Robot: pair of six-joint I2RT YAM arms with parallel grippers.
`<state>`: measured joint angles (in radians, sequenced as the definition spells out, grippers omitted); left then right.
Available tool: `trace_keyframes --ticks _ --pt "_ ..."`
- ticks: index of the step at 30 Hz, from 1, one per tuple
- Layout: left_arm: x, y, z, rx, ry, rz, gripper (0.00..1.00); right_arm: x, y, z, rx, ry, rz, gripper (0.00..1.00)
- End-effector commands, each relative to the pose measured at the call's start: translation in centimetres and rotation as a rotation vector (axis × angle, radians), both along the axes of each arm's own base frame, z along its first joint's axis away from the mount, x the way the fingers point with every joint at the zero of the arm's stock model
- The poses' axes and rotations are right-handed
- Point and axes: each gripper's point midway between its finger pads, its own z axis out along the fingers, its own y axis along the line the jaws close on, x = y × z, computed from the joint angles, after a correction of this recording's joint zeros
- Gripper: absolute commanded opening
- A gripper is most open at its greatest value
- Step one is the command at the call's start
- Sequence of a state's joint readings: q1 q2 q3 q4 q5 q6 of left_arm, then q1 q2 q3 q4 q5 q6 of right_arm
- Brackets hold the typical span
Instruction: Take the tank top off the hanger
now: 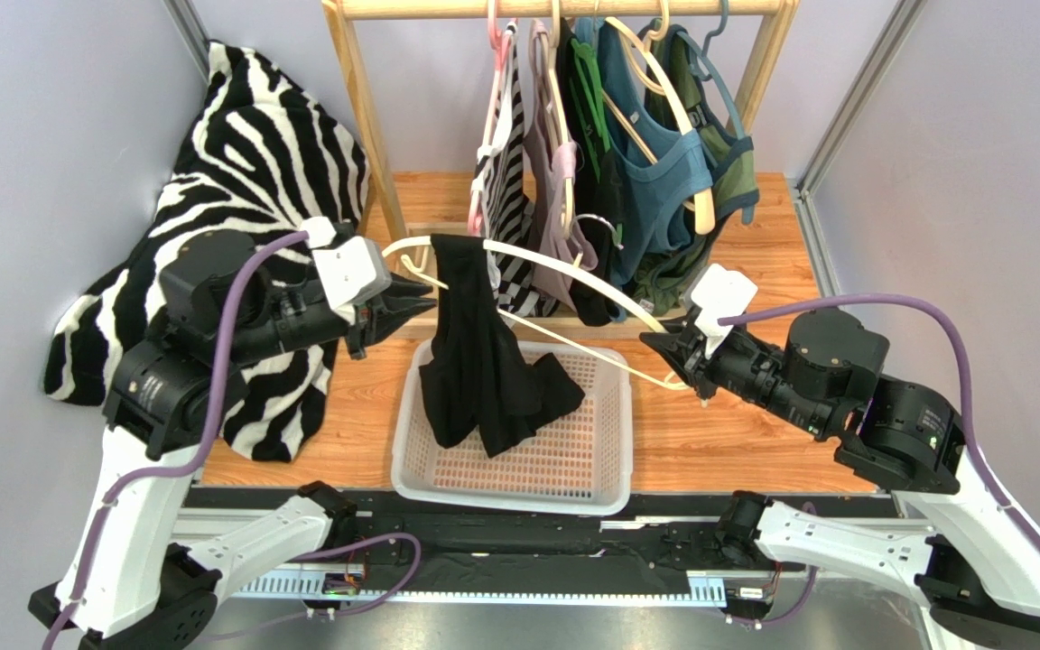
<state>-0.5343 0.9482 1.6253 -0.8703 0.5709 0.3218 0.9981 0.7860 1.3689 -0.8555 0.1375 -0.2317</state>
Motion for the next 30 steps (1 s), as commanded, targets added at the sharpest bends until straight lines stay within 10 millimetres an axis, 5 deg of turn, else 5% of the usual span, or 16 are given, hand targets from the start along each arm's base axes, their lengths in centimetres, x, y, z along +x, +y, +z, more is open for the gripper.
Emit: trace_keyframes --ticks 1,13,16,19,21,23,26,30 --pt "0.5 -0.9 -1.0 -0.025 0.070 -0.016 0.28 0.7 0.4 4.0 0.116 -0.087 -0.017 0.00" --pt "2.1 -2.3 -2.3 -0.037 0.145 -0.014 0.41 0.1 1.1 4.5 0.139 -0.072 0.026 0.00" --pt "2.5 -2.5 -2.5 -0.037 0.153 -0.012 0.56 -0.2 1.2 5.0 0.153 -0.071 0.041 0.00" --pt "2.6 -2.7 -2.5 -0.040 0.162 -0.021 0.60 -0.5 1.3 5.2 0.158 -0.067 0.055 0.00" --pt "2.6 -3.0 -2.4 -0.046 0.164 -0.029 0.50 -0.5 1.4 5.3 0.162 -0.065 0.057 0.00" --pt "2.9 -3.0 -2.3 -0.049 0.166 -0.021 0.22 -0.5 1.5 5.2 0.160 -0.059 0.060 0.00" --pt "3.4 -3.0 -2.3 -0.046 0.163 -0.006 0.01 -0.4 1.6 4.7 0.154 -0.052 0.058 0.00" --pt "3.2 -2.8 -1.7 -0.054 0.147 -0.002 0.00 -0.3 1.3 4.2 0.148 -0.048 0.047 0.00"
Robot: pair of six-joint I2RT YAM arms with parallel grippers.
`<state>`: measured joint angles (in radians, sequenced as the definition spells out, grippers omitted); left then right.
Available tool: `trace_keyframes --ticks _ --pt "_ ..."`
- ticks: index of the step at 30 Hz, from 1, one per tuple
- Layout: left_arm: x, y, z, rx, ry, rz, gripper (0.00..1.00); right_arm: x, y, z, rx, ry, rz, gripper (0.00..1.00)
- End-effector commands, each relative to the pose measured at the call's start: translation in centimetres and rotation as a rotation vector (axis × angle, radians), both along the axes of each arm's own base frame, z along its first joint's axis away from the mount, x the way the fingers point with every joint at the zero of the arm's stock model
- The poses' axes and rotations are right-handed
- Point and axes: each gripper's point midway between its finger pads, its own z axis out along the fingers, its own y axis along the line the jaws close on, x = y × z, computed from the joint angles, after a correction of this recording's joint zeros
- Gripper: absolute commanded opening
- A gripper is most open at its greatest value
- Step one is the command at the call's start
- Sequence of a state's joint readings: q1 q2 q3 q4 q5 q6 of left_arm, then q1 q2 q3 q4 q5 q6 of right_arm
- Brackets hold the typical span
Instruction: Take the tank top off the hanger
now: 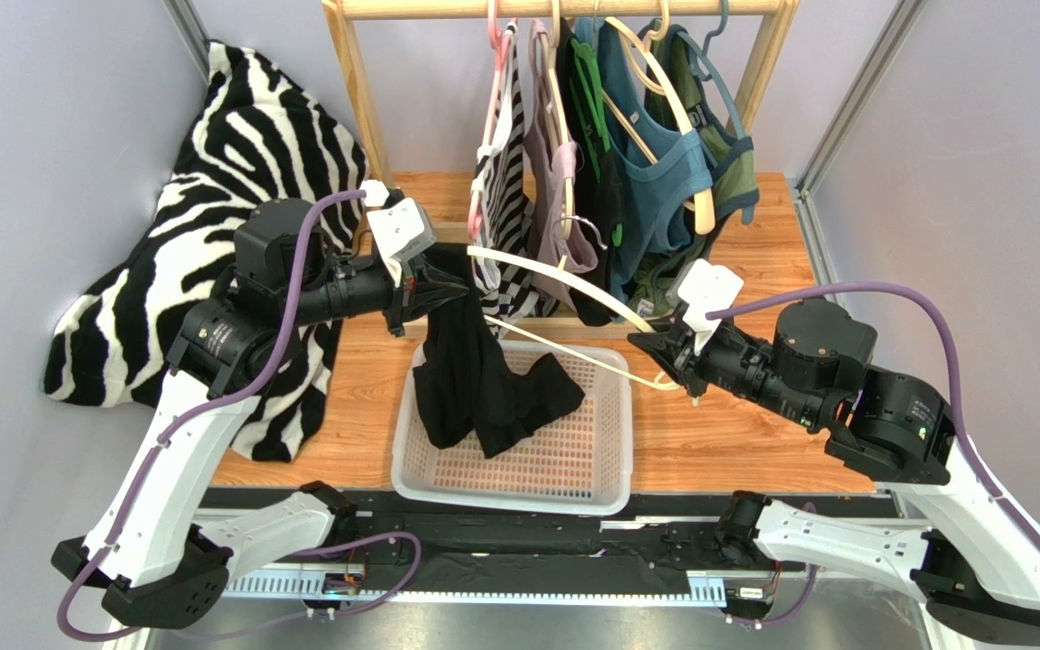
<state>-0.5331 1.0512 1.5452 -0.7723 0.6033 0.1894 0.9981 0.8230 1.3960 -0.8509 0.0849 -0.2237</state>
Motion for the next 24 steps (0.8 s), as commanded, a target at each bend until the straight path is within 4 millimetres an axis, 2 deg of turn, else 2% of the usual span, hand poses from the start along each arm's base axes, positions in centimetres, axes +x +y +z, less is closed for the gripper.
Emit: trace_keyframes --ticks 1,7,11,20,24 --pt "-0.2 0.3 2.0 -0.038 -0.055 0.009 0.00 0.0 -0.1 3.8 0.140 -0.062 -0.009 0.00" --pt "-1.6 1.4 4.3 -0.071 -0.101 0.019 0.00 0.4 -1.5 2.2 0.098 -0.065 -0.072 0.00" --pt "-2.3 2.9 5.9 -0.087 -0.156 0.058 0.00 0.2 -2.8 1.2 0.089 -0.056 -0.104 0.00" --pt "-0.9 4.1 5.6 -0.057 -0.188 0.144 0.00 -0.8 -4.6 1.0 0.101 -0.042 -0.121 0.00" --pt "0.8 5.6 8.0 -0.078 -0.256 0.273 0.00 -1.8 -5.9 0.4 0.089 -0.025 -0.115 0.00"
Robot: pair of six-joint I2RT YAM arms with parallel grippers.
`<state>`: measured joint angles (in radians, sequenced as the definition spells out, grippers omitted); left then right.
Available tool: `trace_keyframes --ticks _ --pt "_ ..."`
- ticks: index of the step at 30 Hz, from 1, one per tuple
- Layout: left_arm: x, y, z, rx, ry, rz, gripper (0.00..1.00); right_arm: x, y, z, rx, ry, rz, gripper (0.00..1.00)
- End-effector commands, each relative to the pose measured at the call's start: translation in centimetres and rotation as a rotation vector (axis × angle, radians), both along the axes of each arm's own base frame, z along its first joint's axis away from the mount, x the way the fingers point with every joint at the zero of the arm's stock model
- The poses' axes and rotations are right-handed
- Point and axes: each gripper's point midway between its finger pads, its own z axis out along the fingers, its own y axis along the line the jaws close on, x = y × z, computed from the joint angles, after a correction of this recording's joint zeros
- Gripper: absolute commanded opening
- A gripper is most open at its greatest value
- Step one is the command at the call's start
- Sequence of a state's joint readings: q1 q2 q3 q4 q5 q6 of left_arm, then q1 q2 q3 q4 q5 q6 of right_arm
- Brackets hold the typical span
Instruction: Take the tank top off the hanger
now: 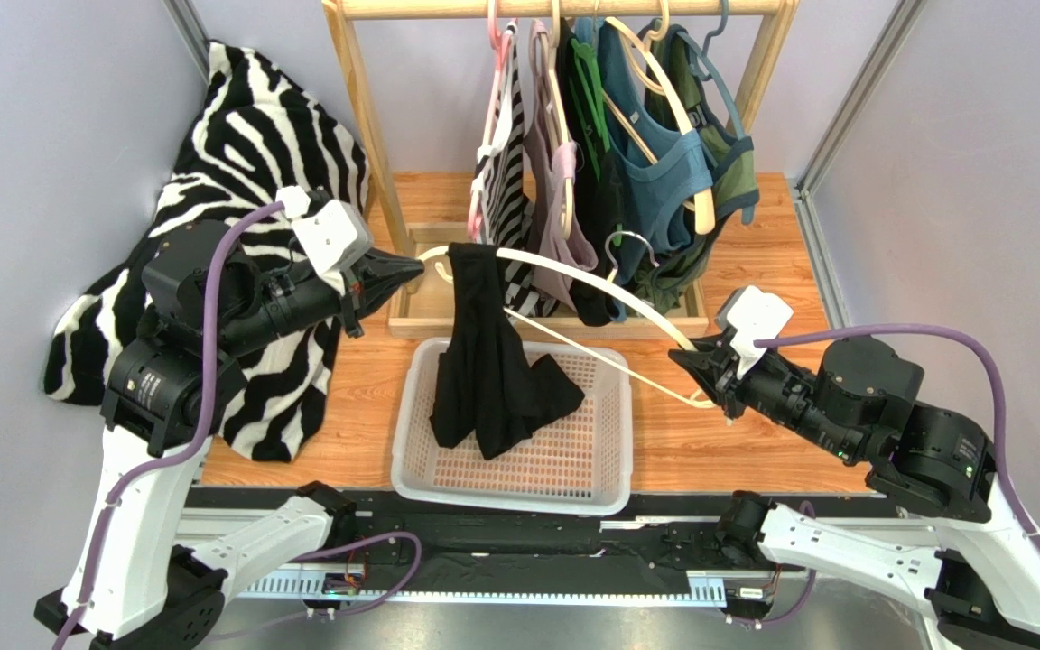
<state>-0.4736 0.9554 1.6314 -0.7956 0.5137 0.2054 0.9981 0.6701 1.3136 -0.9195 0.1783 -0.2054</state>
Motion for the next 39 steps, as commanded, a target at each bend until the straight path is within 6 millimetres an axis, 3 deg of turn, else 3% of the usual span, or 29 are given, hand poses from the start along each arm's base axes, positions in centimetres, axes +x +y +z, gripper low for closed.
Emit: trace_keyframes --ticks 1,4,8,11,15,18,22,26,33,36,38,39 --pt "2.3 1.5 3.2 -0.029 -0.094 0.138 0.00 -1.0 -1.7 2.0 0.092 -0.018 -0.020 0.00" --pt "1.4 0.4 3.1 -0.047 -0.060 0.061 0.00 -1.9 -2.4 1.8 0.122 0.001 -0.013 0.00" --pt "-2.2 -2.8 -0.4 -0.076 0.125 -0.212 0.50 -1.9 -2.9 2.0 0.126 -0.008 -0.026 0.00" --pt "-3.6 -3.6 -2.6 -0.081 0.203 -0.299 0.68 -1.5 -2.4 2.7 0.128 -0.025 -0.023 0.00" --pt "-5.0 -3.7 -4.4 -0.074 0.255 -0.359 0.76 -0.7 -1.6 3.0 0.108 -0.041 -0.028 0.00" --pt "-4.8 -3.8 -5.9 -0.060 0.294 -0.354 0.79 -0.4 -0.9 3.4 0.108 -0.051 -0.017 0.00" --pt "-3.7 -3.7 -9.5 -0.012 0.344 -0.305 0.79 -0.2 -0.5 4.4 0.119 -0.068 -0.011 0.00" --pt "-1.6 -3.1 -11.5 0.033 0.338 -0.195 0.79 -0.5 -0.4 5.4 0.138 -0.077 0.006 0.00" --pt "0.4 -3.4 -10.3 0.018 0.312 -0.133 0.80 -0.9 0.2 5.5 0.156 -0.065 0.038 0.00" --pt "1.1 -3.6 -9.8 0.015 0.295 -0.130 0.84 -1.0 0.4 5.2 0.156 -0.055 0.048 0.00" --pt "1.4 -3.6 -9.9 0.020 0.288 -0.120 0.96 -1.1 0.5 5.1 0.156 -0.050 0.055 0.00" --pt "1.6 -3.6 -10.0 0.026 0.288 -0.113 0.96 -1.1 0.6 5.1 0.157 -0.048 0.059 0.00"
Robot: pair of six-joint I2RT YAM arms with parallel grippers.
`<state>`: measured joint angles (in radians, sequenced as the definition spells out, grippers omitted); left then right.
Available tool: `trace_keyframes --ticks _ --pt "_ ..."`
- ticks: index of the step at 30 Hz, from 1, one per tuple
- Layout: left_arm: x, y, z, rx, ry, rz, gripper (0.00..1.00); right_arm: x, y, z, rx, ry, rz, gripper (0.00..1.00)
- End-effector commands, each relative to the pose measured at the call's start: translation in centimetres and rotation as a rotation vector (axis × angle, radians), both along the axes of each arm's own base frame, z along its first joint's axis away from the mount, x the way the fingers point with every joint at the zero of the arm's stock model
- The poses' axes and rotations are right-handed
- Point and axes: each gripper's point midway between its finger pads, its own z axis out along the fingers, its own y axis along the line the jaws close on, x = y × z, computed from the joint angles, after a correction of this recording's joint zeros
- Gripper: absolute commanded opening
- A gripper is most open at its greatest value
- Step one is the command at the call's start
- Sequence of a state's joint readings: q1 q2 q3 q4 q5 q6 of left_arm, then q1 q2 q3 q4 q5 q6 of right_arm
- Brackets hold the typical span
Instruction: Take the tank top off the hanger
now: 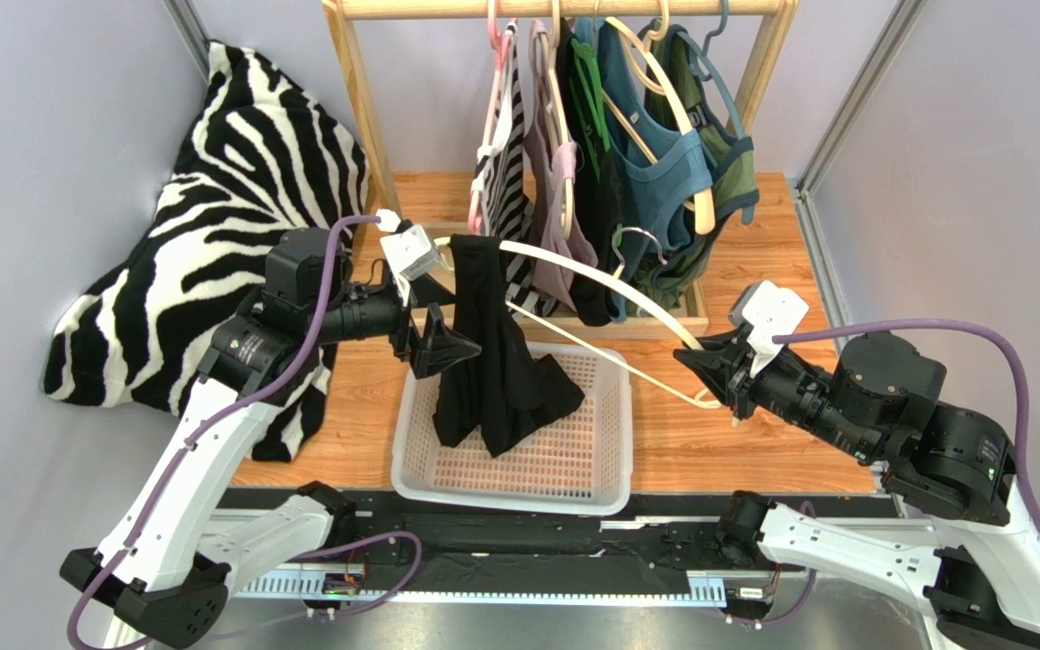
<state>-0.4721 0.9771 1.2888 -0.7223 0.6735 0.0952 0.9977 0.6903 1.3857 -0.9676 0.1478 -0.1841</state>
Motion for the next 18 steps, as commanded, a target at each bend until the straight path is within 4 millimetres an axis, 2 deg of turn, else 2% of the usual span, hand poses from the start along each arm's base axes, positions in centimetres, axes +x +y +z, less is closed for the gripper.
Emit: trace_keyframes --ticks 1,5,6,7,9,10,12,13,18 --pt "1.2 -0.1 1.6 -0.010 -0.085 0.024 0.97 -0.4 0.8 3.8 0.138 -0.062 0.037 0.00" --pt "1.2 -0.5 1.5 -0.022 -0.071 0.009 0.97 -0.6 1.0 4.1 0.153 -0.060 0.051 0.00" --pt "1.1 -0.6 1.7 -0.030 -0.067 0.002 0.91 -0.7 1.1 4.1 0.158 -0.059 0.055 0.00" --pt "1.0 -0.8 2.0 -0.039 -0.066 -0.005 0.74 -0.7 1.2 4.0 0.157 -0.056 0.058 0.00" --pt "0.9 -1.0 2.6 -0.056 -0.068 -0.022 0.52 -0.7 1.3 3.9 0.155 -0.053 0.059 0.00" --pt "0.8 -1.1 3.2 -0.067 -0.071 -0.019 0.21 -0.6 1.3 3.8 0.155 -0.051 0.057 0.00" --pt "0.8 -1.1 3.8 -0.079 -0.074 -0.018 0.04 -0.6 1.3 3.5 0.151 -0.043 0.056 0.00" --pt "0.7 -1.1 4.3 -0.088 -0.076 -0.017 0.00 -0.6 1.4 3.5 0.151 -0.041 0.056 0.00" --pt "-0.1 -0.8 5.1 -0.118 -0.068 -0.011 0.00 -0.6 1.0 3.5 0.150 -0.041 0.042 0.00"
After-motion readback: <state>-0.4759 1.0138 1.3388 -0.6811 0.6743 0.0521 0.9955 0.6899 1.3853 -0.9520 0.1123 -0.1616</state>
